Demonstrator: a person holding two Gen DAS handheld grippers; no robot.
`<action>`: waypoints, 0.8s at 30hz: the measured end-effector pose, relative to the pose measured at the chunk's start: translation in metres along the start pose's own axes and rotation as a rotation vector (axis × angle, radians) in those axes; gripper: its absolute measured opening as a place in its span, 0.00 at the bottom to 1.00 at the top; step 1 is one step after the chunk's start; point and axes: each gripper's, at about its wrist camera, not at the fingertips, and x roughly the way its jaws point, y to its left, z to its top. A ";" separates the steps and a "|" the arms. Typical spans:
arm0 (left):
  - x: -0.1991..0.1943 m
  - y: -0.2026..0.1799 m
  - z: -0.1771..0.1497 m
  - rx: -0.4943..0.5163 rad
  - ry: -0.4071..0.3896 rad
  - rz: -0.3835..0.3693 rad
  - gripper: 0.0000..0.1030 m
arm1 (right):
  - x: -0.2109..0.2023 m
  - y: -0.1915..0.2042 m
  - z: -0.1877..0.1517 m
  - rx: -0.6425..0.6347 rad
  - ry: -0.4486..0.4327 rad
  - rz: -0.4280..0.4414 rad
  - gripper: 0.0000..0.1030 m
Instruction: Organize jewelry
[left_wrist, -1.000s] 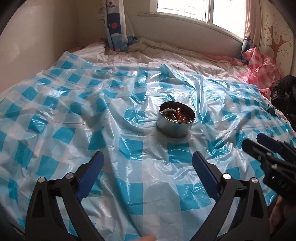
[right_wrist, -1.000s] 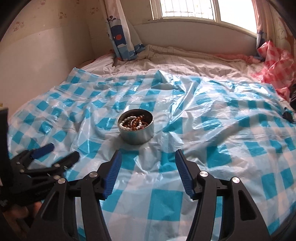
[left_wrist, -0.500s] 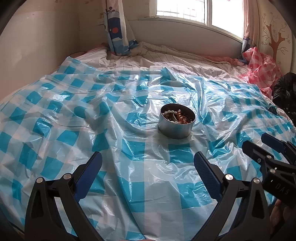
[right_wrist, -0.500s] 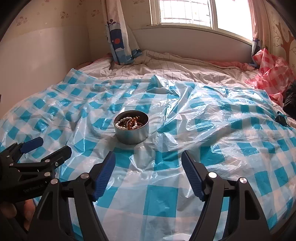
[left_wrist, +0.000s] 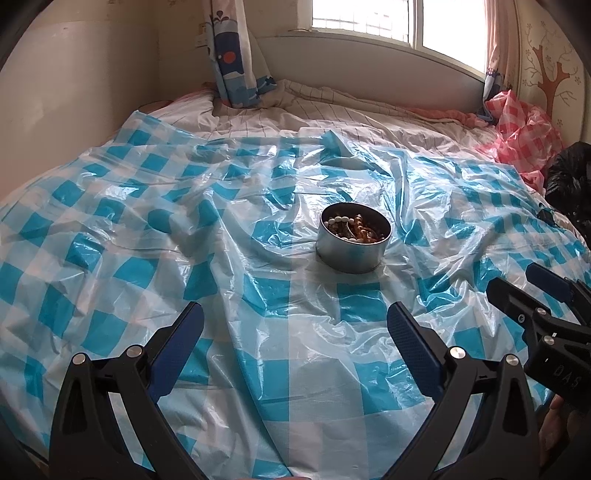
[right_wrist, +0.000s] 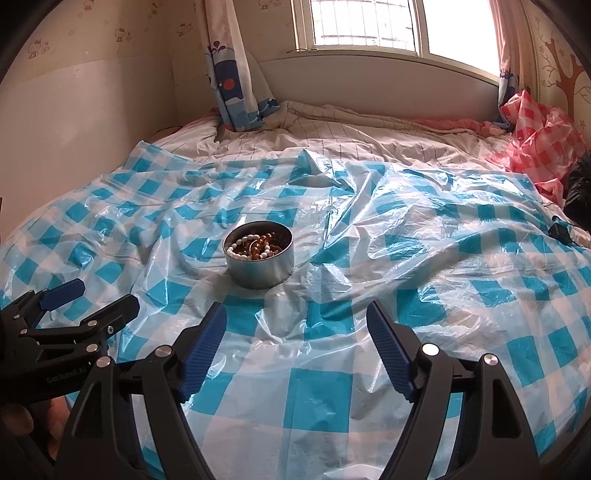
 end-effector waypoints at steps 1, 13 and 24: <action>0.001 -0.001 0.000 0.005 0.003 0.003 0.93 | 0.000 0.000 0.000 -0.002 0.000 0.001 0.74; 0.001 -0.006 0.000 0.021 0.005 0.011 0.93 | 0.000 -0.001 0.000 -0.004 -0.001 0.000 0.75; 0.001 -0.006 0.000 0.021 0.008 0.007 0.93 | 0.000 -0.002 0.000 -0.005 -0.001 -0.001 0.76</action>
